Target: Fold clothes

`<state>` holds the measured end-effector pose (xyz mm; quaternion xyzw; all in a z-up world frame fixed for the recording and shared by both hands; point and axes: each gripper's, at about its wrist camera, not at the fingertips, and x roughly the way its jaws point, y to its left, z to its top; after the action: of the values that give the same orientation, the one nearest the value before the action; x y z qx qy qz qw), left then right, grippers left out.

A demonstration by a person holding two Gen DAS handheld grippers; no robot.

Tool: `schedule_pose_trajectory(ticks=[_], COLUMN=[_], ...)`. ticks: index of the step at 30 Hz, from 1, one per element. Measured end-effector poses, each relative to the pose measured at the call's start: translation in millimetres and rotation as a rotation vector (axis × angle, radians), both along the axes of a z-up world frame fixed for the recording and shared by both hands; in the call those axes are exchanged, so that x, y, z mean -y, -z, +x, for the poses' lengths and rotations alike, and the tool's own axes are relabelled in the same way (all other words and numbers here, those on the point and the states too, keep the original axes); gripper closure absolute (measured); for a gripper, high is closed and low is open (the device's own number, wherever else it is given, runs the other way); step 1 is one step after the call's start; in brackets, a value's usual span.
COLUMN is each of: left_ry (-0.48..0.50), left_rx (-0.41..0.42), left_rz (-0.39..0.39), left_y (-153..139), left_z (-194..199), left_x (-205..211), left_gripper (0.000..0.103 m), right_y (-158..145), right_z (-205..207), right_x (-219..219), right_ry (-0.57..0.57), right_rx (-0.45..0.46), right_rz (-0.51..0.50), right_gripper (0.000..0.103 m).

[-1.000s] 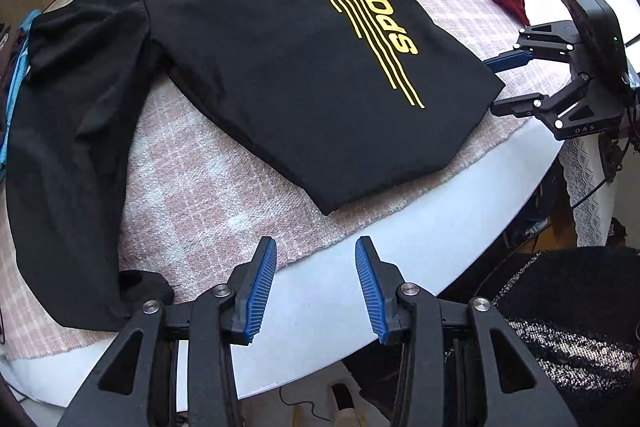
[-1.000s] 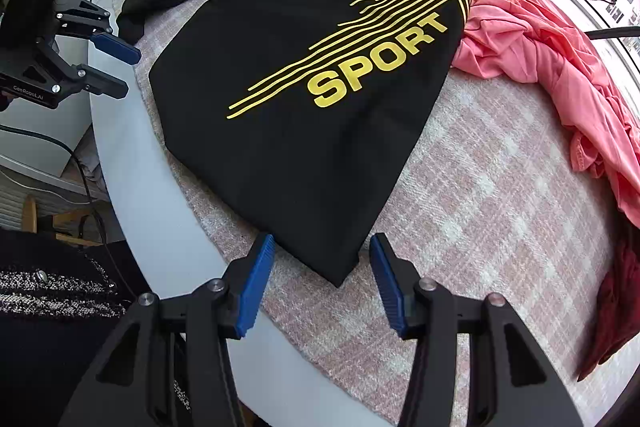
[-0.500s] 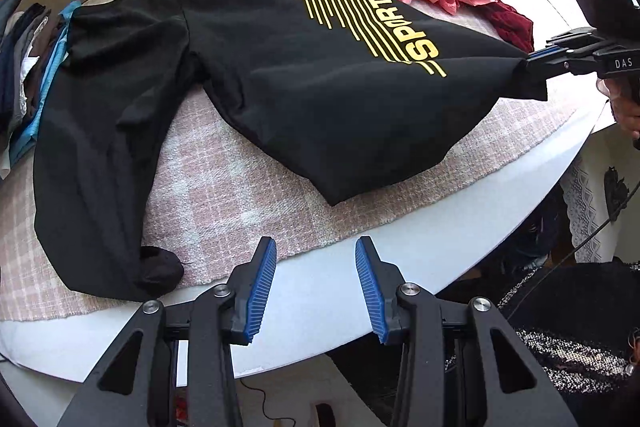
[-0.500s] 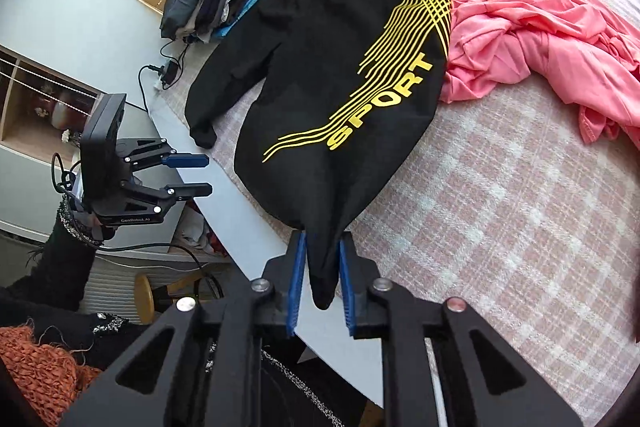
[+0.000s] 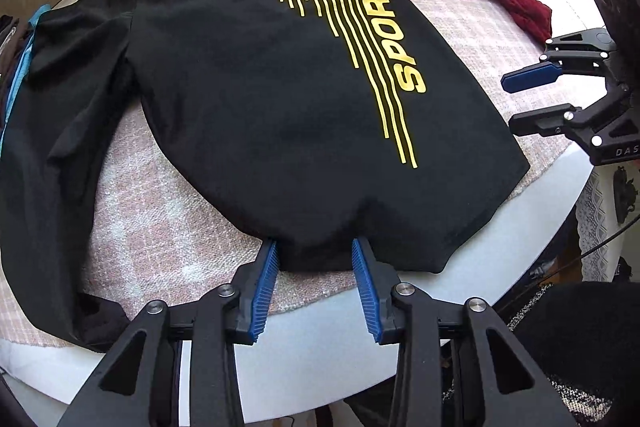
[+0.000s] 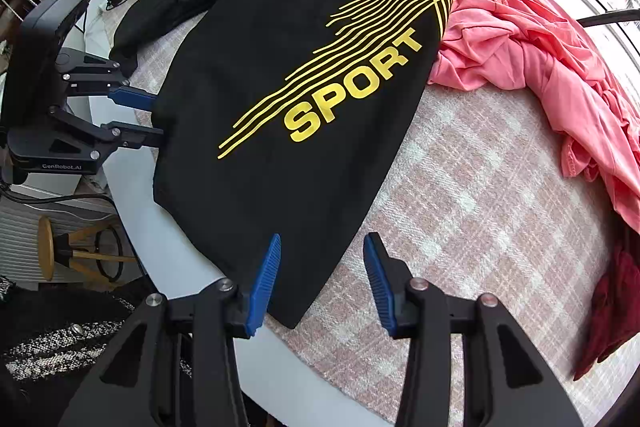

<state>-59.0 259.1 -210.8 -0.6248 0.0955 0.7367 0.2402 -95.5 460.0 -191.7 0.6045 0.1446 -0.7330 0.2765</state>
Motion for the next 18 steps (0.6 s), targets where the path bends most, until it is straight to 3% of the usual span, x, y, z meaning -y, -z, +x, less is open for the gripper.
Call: schedule_pose_trajectory(ticks=[3, 7, 11, 13, 16, 18], left_ry=[-0.031, -0.038, -0.051, -0.073, -0.205, -0.290], left_rx=[0.050, 0.092, -0.028, -0.103, -0.092, -0.091], left_rz=[0.050, 0.107, 0.024, -0.085, -0.084, -0.111], left_y=[-9.8, -48.3, -85.0, -86.0, -76.2, -63.8], left_z=[-7.4, -6.3, 2.8, 0.6, 6.9, 10.2], left_x=[5.1, 20.5, 47.7, 62.2, 111.9, 147.1], left_gripper=[0.093, 0.093, 0.072, 0.074, 0.074, 0.074], right_y=[9.0, 10.9, -1.4, -9.5, -21.7, -36.1], right_z=[-0.3, 0.1, 0.3, 0.6, 1.0, 0.9], right_x=[3.0, 5.2, 7.6, 9.1, 11.2, 29.2], right_ry=[-0.011, -0.032, -0.028, -0.023, -0.015, -0.035], right_rx=[0.015, 0.001, -0.007, -0.009, -0.012, 0.003], right_rz=[0.005, 0.033, 0.004, -0.022, -0.061, -0.139], right_gripper=[0.060, 0.060, 0.060, 0.060, 0.060, 0.060])
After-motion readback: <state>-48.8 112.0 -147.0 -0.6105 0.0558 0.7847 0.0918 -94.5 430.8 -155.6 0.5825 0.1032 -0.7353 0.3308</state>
